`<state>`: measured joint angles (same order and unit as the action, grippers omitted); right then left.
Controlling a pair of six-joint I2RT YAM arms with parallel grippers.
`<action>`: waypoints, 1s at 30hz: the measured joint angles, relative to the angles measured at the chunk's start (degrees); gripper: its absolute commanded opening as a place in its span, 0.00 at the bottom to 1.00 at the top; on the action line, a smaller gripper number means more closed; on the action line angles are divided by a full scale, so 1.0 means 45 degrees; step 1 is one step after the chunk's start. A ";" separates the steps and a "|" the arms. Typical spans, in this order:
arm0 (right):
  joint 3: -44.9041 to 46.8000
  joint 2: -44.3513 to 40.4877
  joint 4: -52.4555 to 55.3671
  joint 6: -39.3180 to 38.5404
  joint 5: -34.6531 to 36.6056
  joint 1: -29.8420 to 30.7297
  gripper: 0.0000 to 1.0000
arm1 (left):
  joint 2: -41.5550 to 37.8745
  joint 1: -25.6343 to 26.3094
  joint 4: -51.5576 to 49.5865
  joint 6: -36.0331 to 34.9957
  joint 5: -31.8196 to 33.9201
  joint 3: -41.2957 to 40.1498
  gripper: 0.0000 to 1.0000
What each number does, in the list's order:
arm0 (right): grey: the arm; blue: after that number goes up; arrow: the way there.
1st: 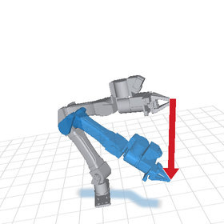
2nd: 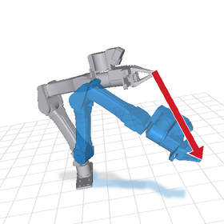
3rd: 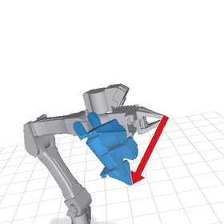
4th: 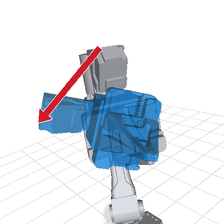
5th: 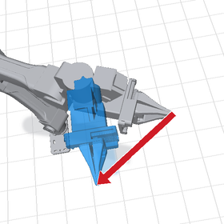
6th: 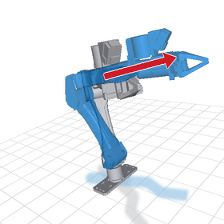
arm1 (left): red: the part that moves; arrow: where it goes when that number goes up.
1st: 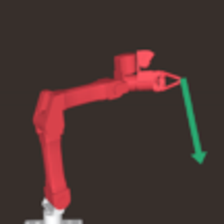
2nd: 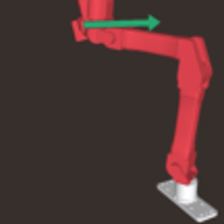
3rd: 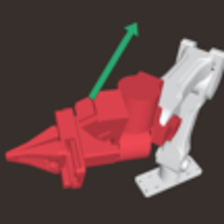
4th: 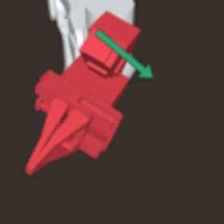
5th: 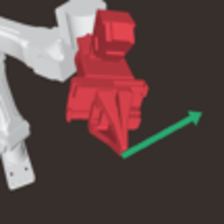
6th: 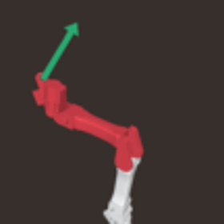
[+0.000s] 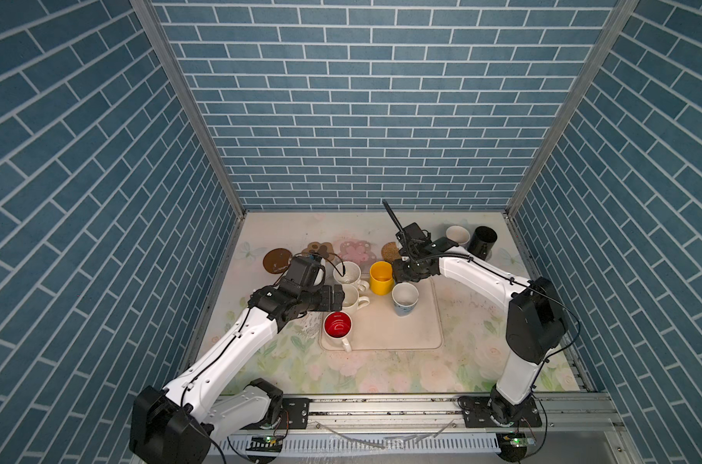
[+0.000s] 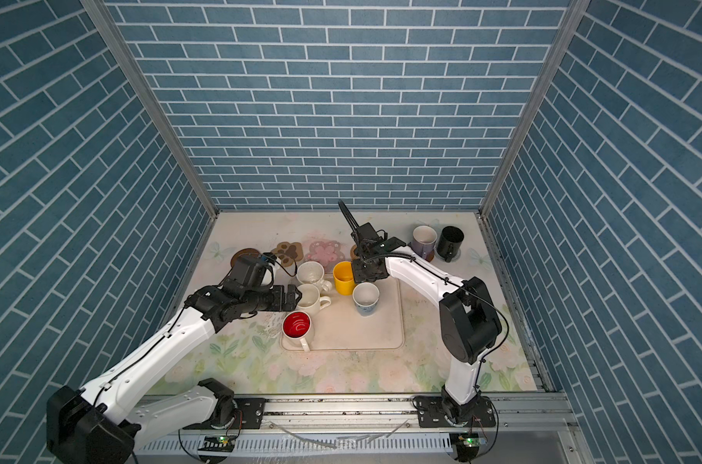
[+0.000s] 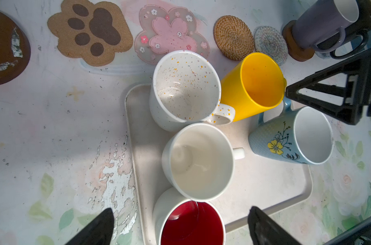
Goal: Place cups on coasters
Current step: Rotate the cup on the tray.
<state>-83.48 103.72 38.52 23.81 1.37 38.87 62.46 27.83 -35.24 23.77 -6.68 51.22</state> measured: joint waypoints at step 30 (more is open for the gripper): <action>0.0641 0.0078 -0.0175 0.0189 0.1137 0.0015 0.51 | -0.0214 0.0058 0.0005 0.0000 -0.0010 -0.0029 0.99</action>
<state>-80.60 104.07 37.74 24.67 6.48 38.94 61.49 28.10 -35.22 23.77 -6.72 51.09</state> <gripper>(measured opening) 0.514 0.994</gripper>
